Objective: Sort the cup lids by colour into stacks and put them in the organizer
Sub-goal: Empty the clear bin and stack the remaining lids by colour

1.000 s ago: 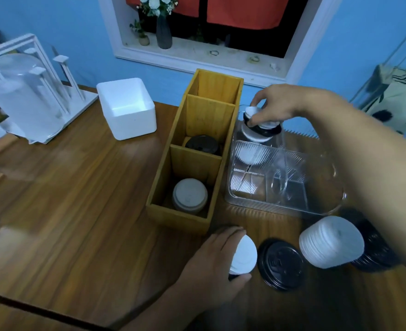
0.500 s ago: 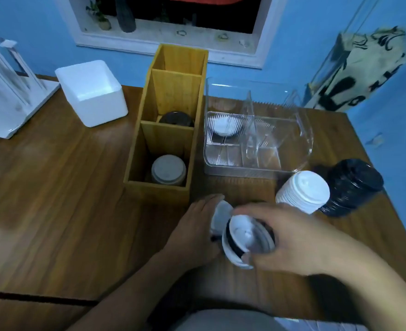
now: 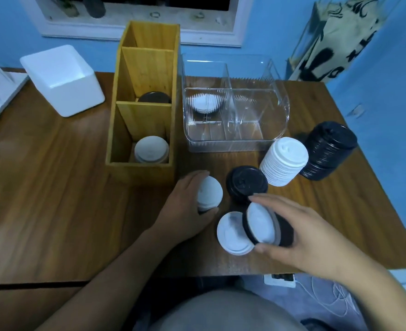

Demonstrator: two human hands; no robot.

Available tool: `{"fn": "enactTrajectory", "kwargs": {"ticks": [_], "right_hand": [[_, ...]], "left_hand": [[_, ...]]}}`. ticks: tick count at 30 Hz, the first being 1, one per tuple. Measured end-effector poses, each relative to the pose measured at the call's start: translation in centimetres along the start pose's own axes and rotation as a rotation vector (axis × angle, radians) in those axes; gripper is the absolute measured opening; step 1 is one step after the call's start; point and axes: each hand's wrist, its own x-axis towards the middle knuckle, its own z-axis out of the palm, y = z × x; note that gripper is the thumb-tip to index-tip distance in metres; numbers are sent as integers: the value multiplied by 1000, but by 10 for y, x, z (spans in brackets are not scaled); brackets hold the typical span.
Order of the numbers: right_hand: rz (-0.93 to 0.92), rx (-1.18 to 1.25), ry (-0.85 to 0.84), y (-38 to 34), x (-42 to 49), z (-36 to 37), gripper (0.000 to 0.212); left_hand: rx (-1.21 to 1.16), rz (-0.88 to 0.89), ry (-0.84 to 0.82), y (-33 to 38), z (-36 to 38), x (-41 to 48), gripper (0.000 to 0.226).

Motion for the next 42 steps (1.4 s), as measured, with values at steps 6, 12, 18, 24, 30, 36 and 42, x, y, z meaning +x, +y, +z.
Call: {"fn": "enactTrajectory", "kwargs": {"ticks": [6,12,18,24,30,36,42], "right_hand": [[170,-138,4,48,-22,-8,91],[141,-139,100,57,-22,-14,95],[141,238,257,46,-18,-17,83],[19,907,244,27,-10,2,75],[-18,843,139,15,10,16,66],[-75,546,46,-4,60,12,59],[-223,-12,-164,-21,120,-3,67]], "left_hand": [[10,-4,-7,1,0,0,89],[15,-3,-13,4,-1,1,90],[18,26,-60,-1,-8,1,101],[64,73,-47,-10,-14,-9,95],[42,59,-9,-11,-12,-13,88],[-10,32,-2,-12,-11,-13,87],[-41,23,-29,-13,-13,-11,93]]}}
